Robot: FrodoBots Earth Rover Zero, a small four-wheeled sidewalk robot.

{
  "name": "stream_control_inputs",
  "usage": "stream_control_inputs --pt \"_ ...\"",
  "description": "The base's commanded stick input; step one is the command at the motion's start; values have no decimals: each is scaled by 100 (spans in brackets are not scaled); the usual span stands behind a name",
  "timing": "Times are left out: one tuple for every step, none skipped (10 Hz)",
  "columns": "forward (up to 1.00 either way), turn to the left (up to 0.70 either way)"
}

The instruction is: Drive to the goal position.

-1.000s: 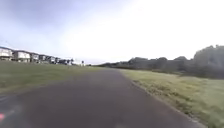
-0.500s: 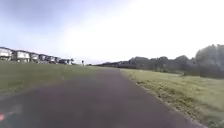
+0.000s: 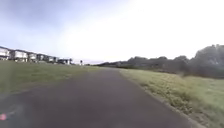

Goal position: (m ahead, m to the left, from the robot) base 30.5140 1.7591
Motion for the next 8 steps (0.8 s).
stream_control_inputs --pt "100 0" --pt "100 0" --pt "100 0" --pt "100 0" --pt "100 20" --pt "100 27" --pt "100 27" --pt "100 27"
